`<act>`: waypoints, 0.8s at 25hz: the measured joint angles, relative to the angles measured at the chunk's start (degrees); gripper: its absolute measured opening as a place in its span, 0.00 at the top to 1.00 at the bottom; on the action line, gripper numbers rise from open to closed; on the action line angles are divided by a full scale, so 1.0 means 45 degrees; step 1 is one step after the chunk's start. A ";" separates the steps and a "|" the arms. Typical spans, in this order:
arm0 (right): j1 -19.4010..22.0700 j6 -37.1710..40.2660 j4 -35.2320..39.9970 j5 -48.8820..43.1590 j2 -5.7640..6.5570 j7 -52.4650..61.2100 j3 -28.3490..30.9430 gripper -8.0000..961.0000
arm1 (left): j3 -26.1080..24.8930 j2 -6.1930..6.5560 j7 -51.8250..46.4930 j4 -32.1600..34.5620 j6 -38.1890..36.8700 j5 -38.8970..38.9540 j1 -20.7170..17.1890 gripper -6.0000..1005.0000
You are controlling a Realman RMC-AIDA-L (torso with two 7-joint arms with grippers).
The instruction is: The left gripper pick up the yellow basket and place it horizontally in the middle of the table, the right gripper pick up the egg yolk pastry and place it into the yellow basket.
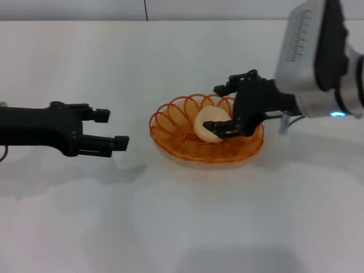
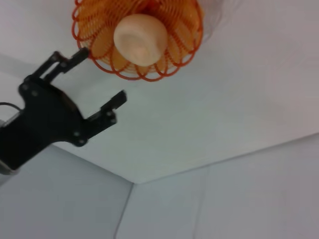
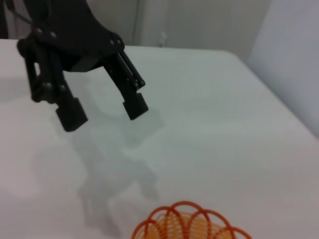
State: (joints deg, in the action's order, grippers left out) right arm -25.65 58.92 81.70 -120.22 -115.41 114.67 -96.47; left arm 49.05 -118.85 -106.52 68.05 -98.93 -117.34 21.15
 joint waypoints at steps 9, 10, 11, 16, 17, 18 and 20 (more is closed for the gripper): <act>0.2678 0.0606 0.1495 0.1265 0.0059 -0.1467 0.1015 0.11 | -0.0380 -0.0024 0.0564 -0.0215 -0.0024 0.0016 -0.0182 0.12; 0.2846 0.0740 0.1479 0.1560 0.0065 -0.1767 0.1127 0.11 | -0.0444 -0.0024 0.0677 -0.0256 -0.0022 0.0034 -0.0198 0.12; 0.3058 0.0914 0.1441 0.1946 0.0067 -0.2157 0.1292 0.11 | -0.0500 -0.0022 0.0769 -0.0298 -0.0017 0.0060 -0.0204 0.12; 0.3657 0.2501 0.0885 0.3992 0.0093 -0.4145 0.2455 0.11 | -0.1013 0.0061 0.1584 -0.1004 -0.0008 0.0549 -0.0074 0.12; 0.3687 0.3062 0.0650 0.4442 0.0102 -0.4682 0.2776 0.11 | -0.1013 0.0061 0.1584 -0.1004 -0.0008 0.0549 -0.0074 0.12; 0.3704 0.3458 0.0460 0.4733 0.0106 -0.5032 0.3033 0.11 | -0.1274 0.0125 0.2083 -0.1486 -0.0008 0.0848 0.0002 0.12; 0.3726 0.4233 0.0067 0.5195 0.0115 -0.5624 0.3590 0.11 | -0.1363 0.0174 0.2393 -0.1766 -0.0001 0.1029 0.0054 0.12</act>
State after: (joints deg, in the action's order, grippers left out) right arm -8.88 77.97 82.00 -96.84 -114.89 89.37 -80.32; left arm 42.91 -118.07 -95.75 60.10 -98.93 -112.71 21.39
